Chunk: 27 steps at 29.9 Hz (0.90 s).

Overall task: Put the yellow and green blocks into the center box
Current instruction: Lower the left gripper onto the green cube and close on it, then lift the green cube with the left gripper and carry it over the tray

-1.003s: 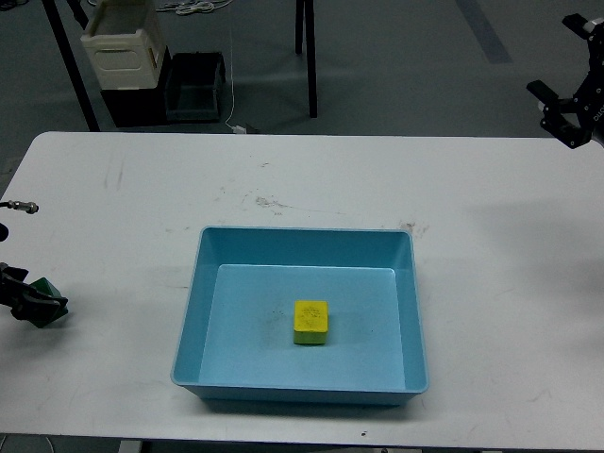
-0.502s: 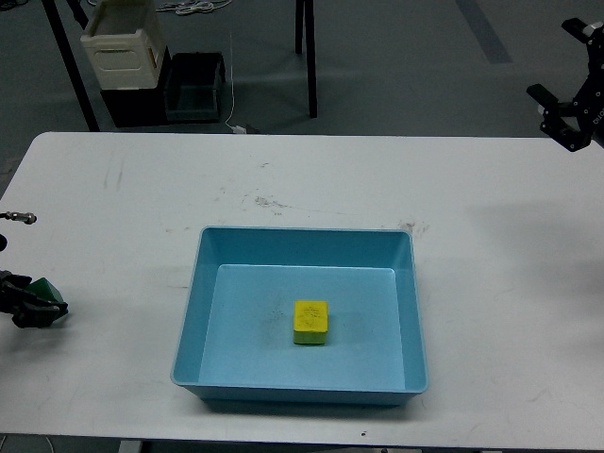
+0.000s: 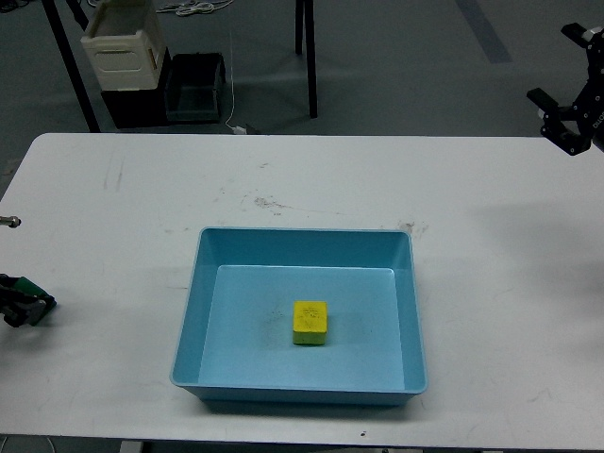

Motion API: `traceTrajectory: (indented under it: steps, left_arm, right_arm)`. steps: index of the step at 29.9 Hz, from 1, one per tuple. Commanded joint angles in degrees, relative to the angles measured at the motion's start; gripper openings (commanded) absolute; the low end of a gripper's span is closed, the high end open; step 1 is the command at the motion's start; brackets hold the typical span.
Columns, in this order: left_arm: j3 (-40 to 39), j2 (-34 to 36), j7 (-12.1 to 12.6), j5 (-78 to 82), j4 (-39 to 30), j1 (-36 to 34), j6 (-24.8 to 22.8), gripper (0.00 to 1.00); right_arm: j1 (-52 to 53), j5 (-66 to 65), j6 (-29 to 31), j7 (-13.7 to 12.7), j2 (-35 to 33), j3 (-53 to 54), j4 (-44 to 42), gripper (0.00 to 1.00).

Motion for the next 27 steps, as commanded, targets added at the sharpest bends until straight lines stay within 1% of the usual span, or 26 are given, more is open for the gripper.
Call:
traceTrajectory:
  steps: [1,4,7,11,13,15,18,20,22,26,27]
  left_arm:
    - [-0.5,0.6,0.0,-3.8,0.0,-1.6,0.1,0.31]
    - [-0.8,1.1,0.0,-8.8,-0.4,-6.2,0.0,0.31]
    - [-0.6,3.7,0.0,-13.9,-2.7,-10.2,-0.2,0.31]
    - [-0.9,7.0,0.0,-16.1,-11.3,-14.9,-0.6,0.29]
    - [-0.8,7.9,0.0,-16.1,-16.0,-16.4,-0.9,0.29]
    - [-0.9,8.0,0.0,-16.1,-19.4,-17.2,-1.0,0.29]
    - [-0.9,7.3,0.0,-16.0,-22.4,-18.4,-2.1,0.29]
    - [-1.0,6.8,0.0,-16.0,-24.9,-19.6,-3.8,0.29]
    - [-1.1,6.0,0.0,-16.0,-26.1,-20.9,-5.6,0.29]
    - [-0.9,0.7,0.0,-15.7,-26.1,-21.7,-9.9,0.29]
    - [-0.9,-0.9,0.0,-15.7,-26.1,-21.8,-10.2,0.29]
  right_arm:
    - [0.0,-0.1,0.0,0.0,0.0,0.0,-0.1,1.0]
    - [0.0,-0.1,0.1,0.0,0.0,0.1,-0.1,1.0]
    - [-0.1,-0.1,0.1,0.0,0.1,0.1,-0.1,1.0]
    - [0.0,-0.1,-0.1,0.0,0.5,0.8,-0.3,1.0]
    - [0.0,-0.1,-0.1,0.0,0.5,2.9,-0.7,1.0]
    - [0.0,-0.1,-0.2,0.0,0.2,5.8,-1.0,1.0]
    - [0.0,-0.1,-0.3,0.0,-0.1,9.9,-1.4,1.0]
    - [0.0,-0.1,-0.3,0.0,-0.3,12.0,-2.3,1.0]
    - [0.0,-0.1,-0.3,0.0,-0.9,12.7,-3.5,1.0]
    - [0.0,-0.1,-0.3,0.0,-1.9,13.0,-6.4,1.0]
    - [0.0,-0.1,-0.3,0.0,-1.9,13.0,-7.3,1.0]
